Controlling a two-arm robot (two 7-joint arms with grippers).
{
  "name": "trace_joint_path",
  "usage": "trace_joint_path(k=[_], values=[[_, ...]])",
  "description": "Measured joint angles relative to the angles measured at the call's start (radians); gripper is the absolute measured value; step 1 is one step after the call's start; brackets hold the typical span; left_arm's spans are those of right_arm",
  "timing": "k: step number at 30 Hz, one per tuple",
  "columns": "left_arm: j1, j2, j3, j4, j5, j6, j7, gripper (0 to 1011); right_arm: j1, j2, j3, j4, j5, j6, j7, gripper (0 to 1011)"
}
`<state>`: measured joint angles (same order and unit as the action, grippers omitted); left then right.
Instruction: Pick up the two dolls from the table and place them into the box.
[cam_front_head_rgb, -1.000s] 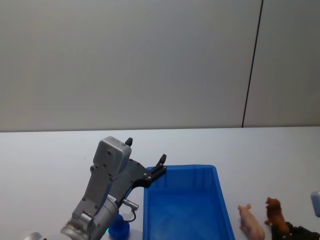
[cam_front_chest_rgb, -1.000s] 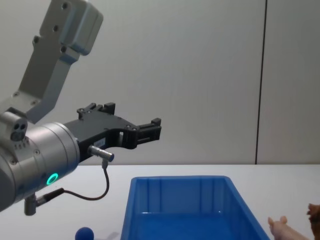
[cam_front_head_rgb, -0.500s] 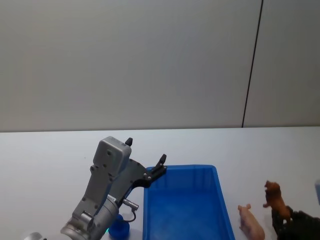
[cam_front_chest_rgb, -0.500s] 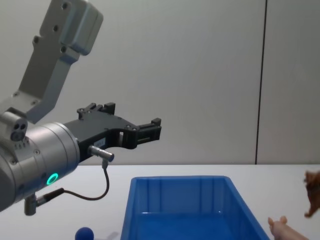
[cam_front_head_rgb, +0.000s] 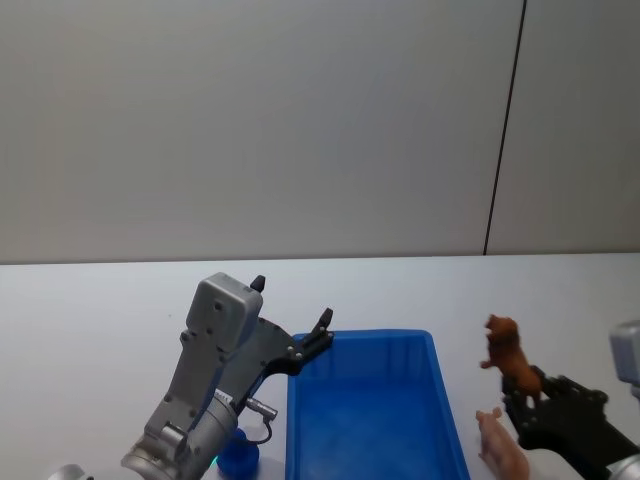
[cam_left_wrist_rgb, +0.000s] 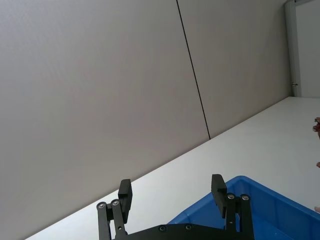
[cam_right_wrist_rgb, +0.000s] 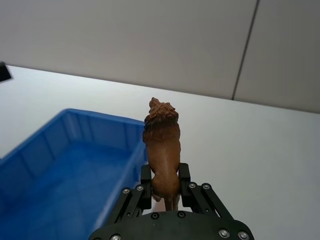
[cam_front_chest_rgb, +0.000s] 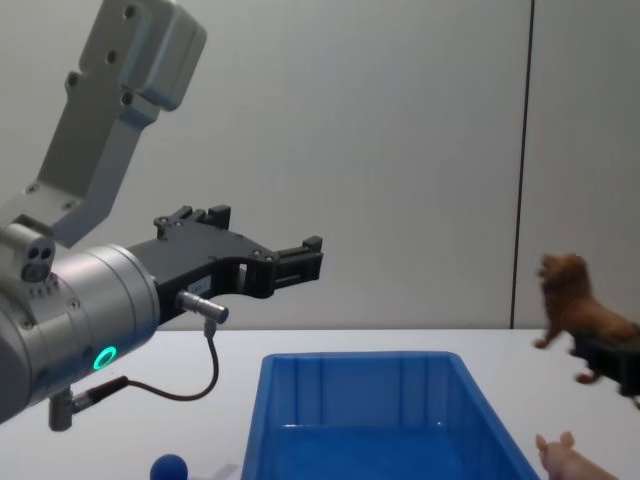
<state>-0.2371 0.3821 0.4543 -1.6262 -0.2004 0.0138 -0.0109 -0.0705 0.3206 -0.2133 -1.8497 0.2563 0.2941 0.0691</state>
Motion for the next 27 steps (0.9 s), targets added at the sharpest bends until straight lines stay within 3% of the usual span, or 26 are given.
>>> trace_joint_path(k=[8,17,21,27], values=[[0.000,0.000,0.000,0.000,0.000,0.000,0.000,1001,0.037,-0.028,-0.027,0.010,-0.028,-0.012,0.089,302],[0.000,0.000,0.000,0.000,0.000,0.000,0.000,1001,0.097,-0.077,-0.067,0.072,-0.068,-0.020,0.207,343],[0.000,0.000,0.000,0.000,0.000,0.000,0.000,1001,0.127,-0.099,-0.084,0.113,-0.086,-0.021,0.262,474],[0.000,0.000,0.000,0.000,0.000,0.000,0.000,1001,0.149,-0.116,-0.096,0.150,-0.099,-0.022,0.289,677]])
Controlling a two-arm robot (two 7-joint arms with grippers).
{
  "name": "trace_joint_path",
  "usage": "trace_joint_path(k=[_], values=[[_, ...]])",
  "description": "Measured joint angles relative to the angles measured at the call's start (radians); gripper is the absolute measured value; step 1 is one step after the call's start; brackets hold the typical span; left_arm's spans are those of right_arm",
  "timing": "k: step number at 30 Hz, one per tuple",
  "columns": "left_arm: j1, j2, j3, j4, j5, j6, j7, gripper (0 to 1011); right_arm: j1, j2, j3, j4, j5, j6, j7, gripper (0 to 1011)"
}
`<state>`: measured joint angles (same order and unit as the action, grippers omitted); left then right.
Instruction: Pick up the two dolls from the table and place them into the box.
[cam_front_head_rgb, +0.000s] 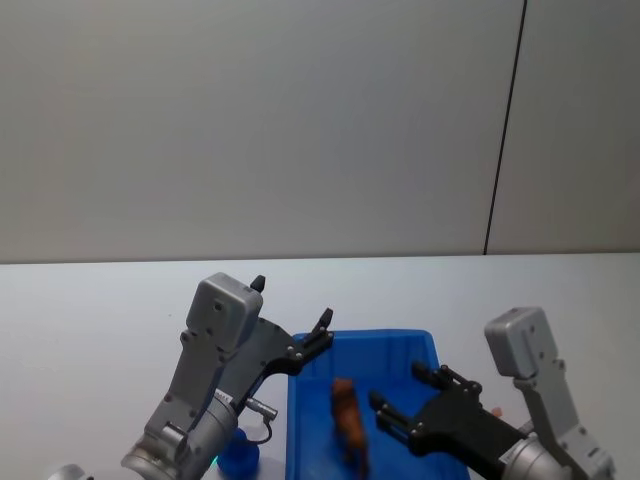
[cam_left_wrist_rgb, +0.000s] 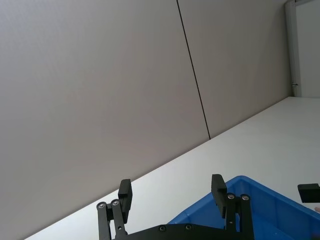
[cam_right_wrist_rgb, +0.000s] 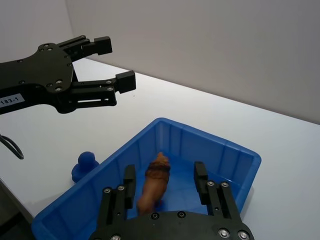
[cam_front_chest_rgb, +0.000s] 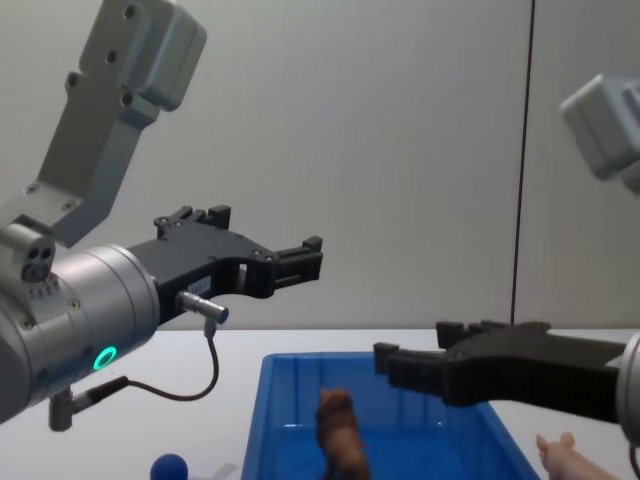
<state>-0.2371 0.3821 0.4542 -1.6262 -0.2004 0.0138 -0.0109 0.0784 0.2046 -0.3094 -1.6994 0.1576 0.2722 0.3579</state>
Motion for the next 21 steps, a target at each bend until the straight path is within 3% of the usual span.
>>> trace_joint_path(k=[5,7,8,12,21], values=[[0.000,0.000,0.000,0.000,0.000,0.000,0.000,1001,0.007,-0.005,-0.003,0.020,-0.004,-0.001,-0.002,844],[0.000,0.000,0.000,0.000,0.000,0.000,0.000,1001,0.007,-0.005,-0.003,0.021,-0.004,-0.001,-0.004,844],[0.000,0.000,0.000,0.000,0.000,0.000,0.000,1001,0.005,-0.004,-0.003,0.022,-0.003,-0.001,-0.017,912],[0.000,0.000,0.000,0.000,0.000,0.000,0.000,1001,-0.007,0.003,0.002,0.019,0.002,-0.002,-0.042,1000],[0.000,0.000,0.000,0.000,0.000,0.000,0.000,1002,-0.055,0.033,0.021,-0.025,0.022,-0.006,-0.133,1001]])
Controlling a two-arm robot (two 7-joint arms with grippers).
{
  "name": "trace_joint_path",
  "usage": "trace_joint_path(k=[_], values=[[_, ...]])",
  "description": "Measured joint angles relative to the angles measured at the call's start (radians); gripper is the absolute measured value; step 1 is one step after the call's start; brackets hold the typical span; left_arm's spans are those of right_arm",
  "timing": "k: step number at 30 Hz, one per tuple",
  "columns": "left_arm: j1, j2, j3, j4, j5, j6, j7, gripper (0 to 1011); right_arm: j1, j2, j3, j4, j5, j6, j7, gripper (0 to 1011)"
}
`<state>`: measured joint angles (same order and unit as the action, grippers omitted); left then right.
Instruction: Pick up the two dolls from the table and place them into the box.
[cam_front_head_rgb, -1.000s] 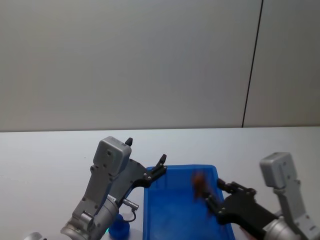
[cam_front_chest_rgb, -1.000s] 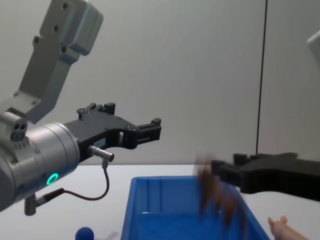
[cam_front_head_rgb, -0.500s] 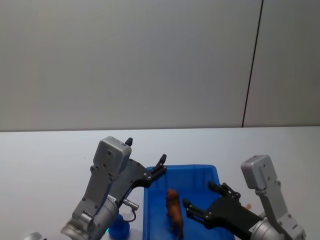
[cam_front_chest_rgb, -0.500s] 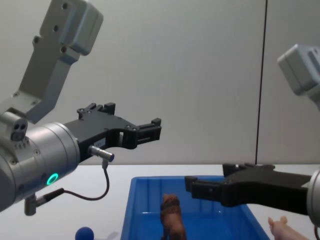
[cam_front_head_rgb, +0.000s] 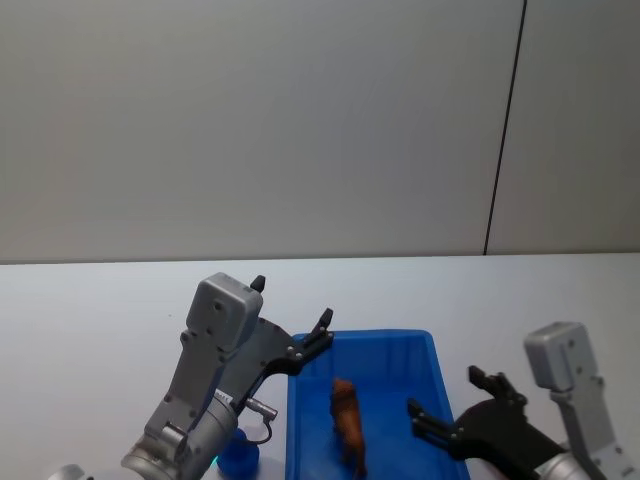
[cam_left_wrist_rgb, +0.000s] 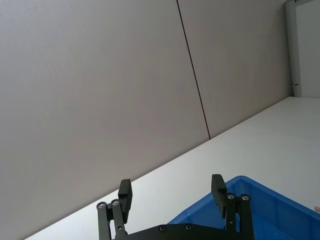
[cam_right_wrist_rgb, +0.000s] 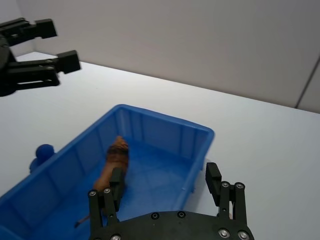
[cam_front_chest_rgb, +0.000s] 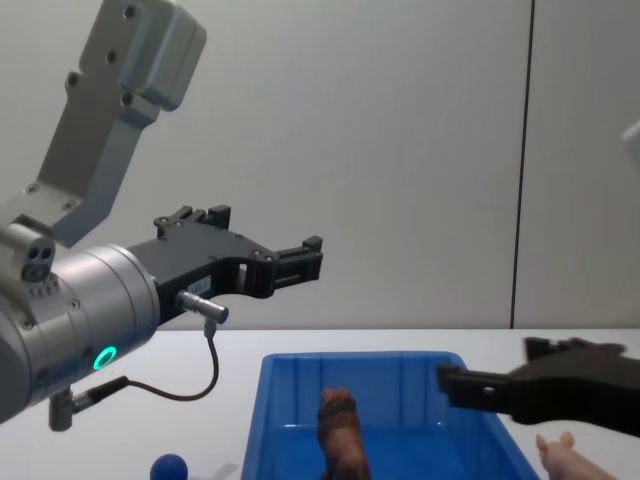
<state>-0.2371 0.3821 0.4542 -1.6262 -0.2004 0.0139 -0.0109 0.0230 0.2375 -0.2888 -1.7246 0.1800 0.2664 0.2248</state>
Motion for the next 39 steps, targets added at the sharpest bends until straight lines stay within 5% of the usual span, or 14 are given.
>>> trace_joint_path(k=[20,39], values=[[0.000,0.000,0.000,0.000,0.000,0.000,0.000,1001,-0.126,0.077,0.057,-0.083,0.058,0.019,-0.195,1001],[0.000,0.000,0.000,0.000,0.000,0.000,0.000,1001,-0.141,0.080,0.059,-0.009,0.077,0.014,-0.148,1001]])
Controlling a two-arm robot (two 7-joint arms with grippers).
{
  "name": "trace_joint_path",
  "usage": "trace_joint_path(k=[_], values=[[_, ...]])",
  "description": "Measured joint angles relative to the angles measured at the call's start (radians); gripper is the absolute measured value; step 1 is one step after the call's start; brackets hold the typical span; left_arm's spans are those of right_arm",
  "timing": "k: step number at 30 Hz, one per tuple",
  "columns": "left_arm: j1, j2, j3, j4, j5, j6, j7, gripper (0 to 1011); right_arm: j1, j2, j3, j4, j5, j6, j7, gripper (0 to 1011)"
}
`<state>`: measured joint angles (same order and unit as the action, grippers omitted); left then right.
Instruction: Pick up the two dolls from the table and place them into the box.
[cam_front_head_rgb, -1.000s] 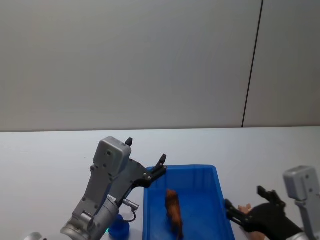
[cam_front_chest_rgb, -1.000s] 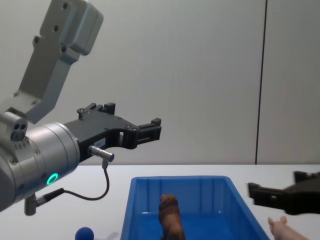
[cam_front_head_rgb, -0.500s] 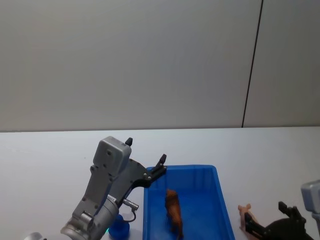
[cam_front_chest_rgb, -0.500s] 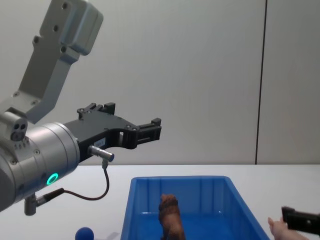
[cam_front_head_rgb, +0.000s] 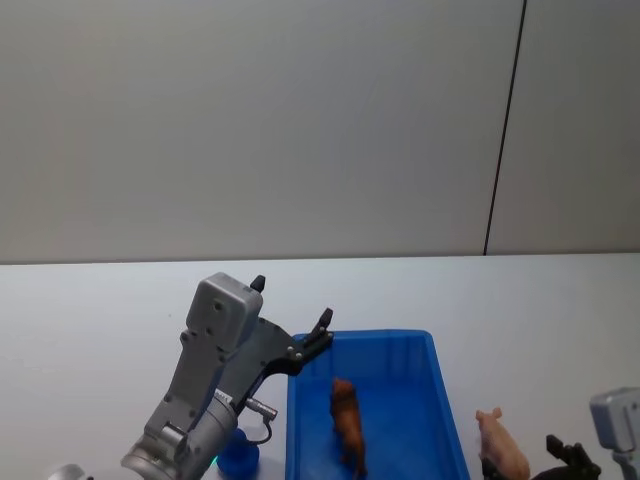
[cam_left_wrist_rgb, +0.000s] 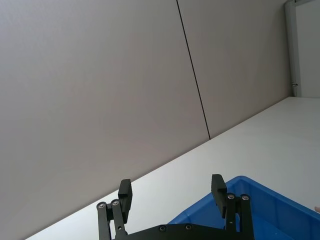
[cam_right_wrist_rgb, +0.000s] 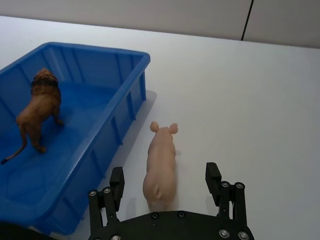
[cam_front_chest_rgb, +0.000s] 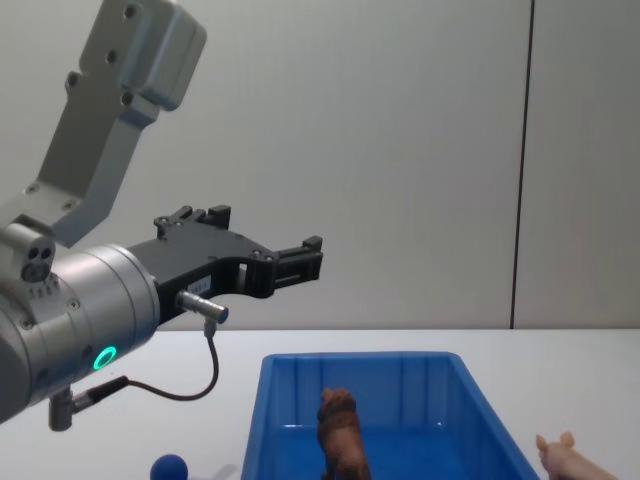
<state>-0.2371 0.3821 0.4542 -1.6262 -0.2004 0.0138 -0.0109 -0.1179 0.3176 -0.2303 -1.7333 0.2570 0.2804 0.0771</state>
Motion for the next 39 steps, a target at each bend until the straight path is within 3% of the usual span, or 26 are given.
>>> trace_joint_path(k=[5,9,27,39], values=[[0.000,0.000,0.000,0.000,0.000,0.000,0.000,1001,0.006,-0.006,-0.004,0.027,-0.006,-0.001,0.020,996],[0.000,0.000,0.000,0.000,0.000,0.000,0.000,1001,0.011,-0.010,-0.007,0.044,-0.013,-0.002,0.029,922],[0.000,0.000,0.000,0.000,0.000,0.000,0.000,1001,0.012,-0.018,-0.013,0.061,-0.047,-0.014,0.026,386],[0.000,0.000,0.000,0.000,0.000,0.000,0.000,1001,0.009,-0.019,-0.013,0.017,-0.072,-0.031,0.012,368]])
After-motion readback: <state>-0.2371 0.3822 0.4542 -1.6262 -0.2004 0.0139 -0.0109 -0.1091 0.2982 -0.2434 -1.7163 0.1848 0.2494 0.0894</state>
